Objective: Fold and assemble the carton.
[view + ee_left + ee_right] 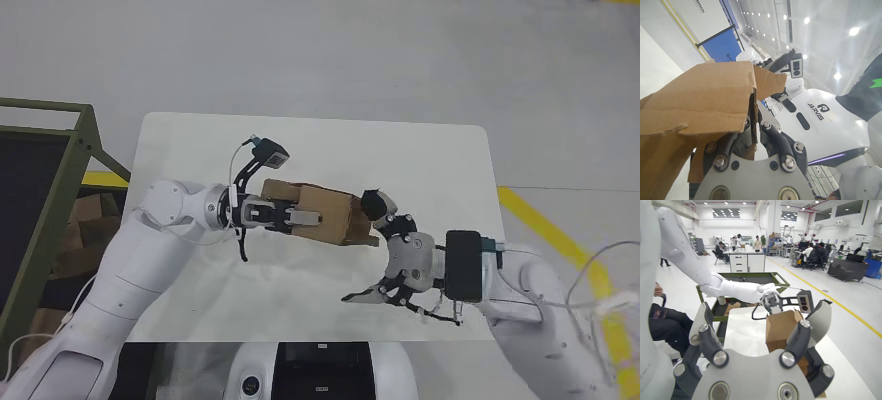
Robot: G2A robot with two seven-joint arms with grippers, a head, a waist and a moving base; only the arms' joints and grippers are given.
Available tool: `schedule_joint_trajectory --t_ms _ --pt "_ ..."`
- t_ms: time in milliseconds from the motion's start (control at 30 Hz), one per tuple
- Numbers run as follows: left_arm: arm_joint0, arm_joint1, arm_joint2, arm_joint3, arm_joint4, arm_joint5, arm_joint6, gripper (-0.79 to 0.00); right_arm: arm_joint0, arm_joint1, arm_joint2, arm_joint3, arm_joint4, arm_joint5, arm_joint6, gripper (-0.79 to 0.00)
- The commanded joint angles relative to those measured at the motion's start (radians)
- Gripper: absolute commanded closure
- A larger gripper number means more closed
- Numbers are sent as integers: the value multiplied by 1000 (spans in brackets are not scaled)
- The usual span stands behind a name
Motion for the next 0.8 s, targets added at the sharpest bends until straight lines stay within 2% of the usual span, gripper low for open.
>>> schedule_joint_trajectory --t_ms 0,100,400,767 --pt "0 -1 -5 5 -11 4 -7 0 -43 3 26 -10 -56 11 -15 -785" --pt "1 -2 -13 14 -18 5 -6 0 -89 7 47 -15 -84 6 -28 -785" --pt "9 -6 -33 20 -34 -1 2 0 -127 21 67 13 -43 -142 -8 -785" --pt "12 -12 -37 15 -44 8 -19 0 -54 21 -17 56 37 -122 95 -785"
